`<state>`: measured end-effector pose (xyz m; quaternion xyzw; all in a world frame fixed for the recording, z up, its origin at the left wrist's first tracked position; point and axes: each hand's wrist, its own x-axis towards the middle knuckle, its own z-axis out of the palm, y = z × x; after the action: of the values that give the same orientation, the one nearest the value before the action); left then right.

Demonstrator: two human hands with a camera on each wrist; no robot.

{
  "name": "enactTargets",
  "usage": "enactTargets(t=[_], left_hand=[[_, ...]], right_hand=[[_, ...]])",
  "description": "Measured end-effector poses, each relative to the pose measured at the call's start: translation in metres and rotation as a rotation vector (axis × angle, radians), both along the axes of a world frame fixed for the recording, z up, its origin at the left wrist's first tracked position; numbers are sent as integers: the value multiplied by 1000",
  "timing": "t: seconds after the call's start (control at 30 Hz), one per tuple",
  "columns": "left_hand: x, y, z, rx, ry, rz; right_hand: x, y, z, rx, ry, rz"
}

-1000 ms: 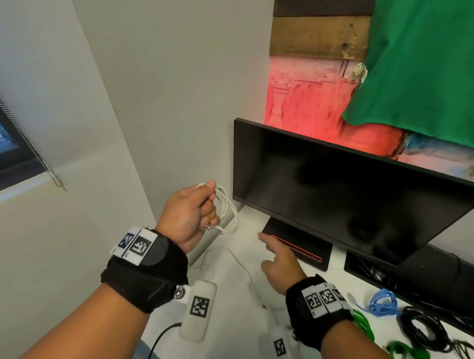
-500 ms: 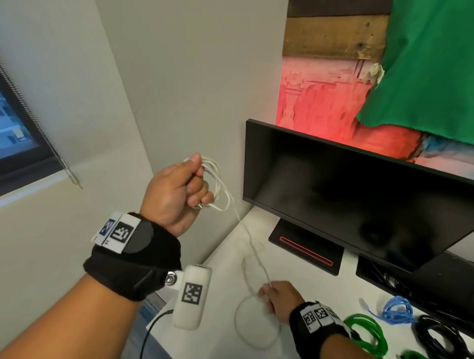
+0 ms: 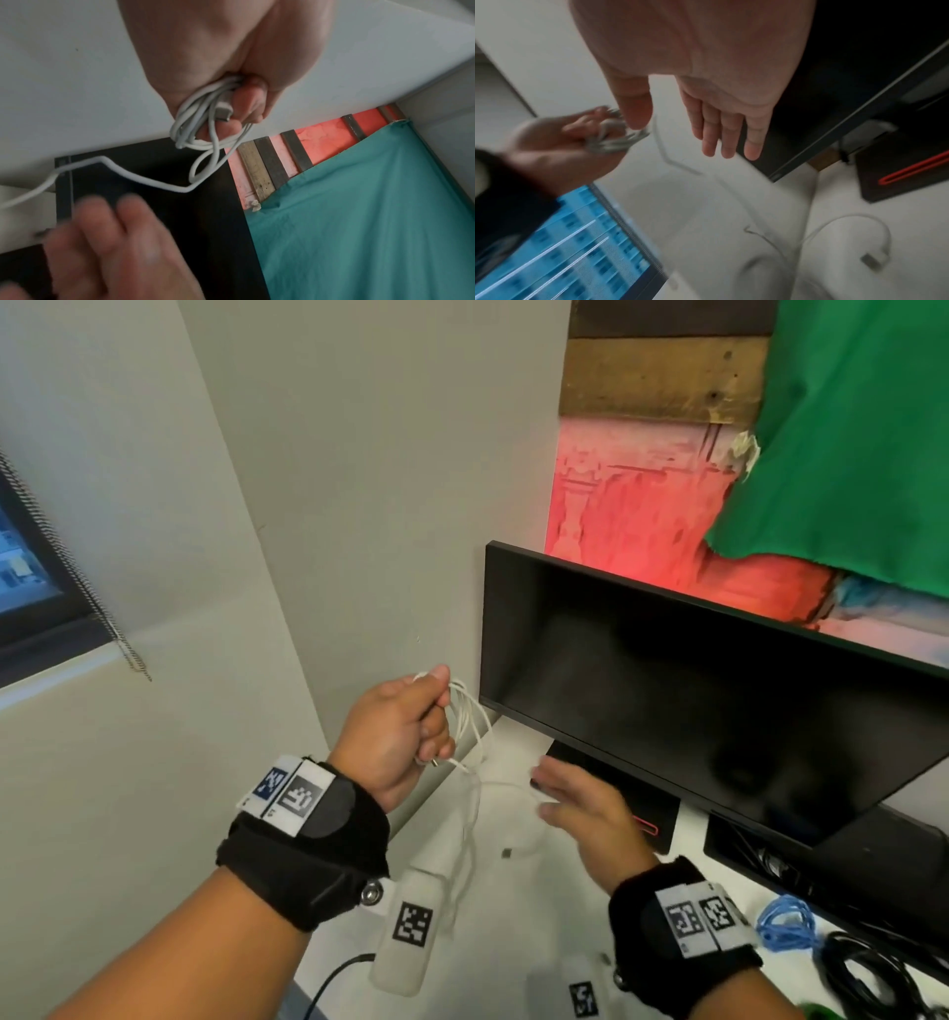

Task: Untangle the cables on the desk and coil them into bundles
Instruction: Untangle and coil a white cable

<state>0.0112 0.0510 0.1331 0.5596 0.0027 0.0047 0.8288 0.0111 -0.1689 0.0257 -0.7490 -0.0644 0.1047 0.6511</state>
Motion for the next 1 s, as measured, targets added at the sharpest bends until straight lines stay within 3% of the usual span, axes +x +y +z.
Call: enactTargets(t=[0.07,0.17,0.27,0.33,0.5,0.63,0.73,0.87,0.93,1.0], left_hand=[[0,-10,2,-12,2,-19],[-2,-11,8,-114,17,-68],[-4,2,14,-322,17,-191],[-5,10,15,-369,-16,-241],[-9,-2,1,-140,-17,-148],[-10,-9,-8,-99,-5,-129],[-6,-8,-4,57,-72,-84],[-9,-12,-9,271,-76,-170],[-14,-16,-17,294,-43,-240],[-16,-16,-20,192,1,-233]], right_hand=[[-6,31,9,22,-54,116],[-10,59,8,-51,-176,42],[-14,59,-6,-86,-97,28],[-20,60,-11,-36,-31,70],[-22,77,-8,-5,-59,89],[-12,80,0,-5,-143,-80],[-14,71,10,29,32,72],[-26,69,28,-425,1,456],[-25,69,37,-577,-21,531],[-19,64,41,-662,-23,536]])
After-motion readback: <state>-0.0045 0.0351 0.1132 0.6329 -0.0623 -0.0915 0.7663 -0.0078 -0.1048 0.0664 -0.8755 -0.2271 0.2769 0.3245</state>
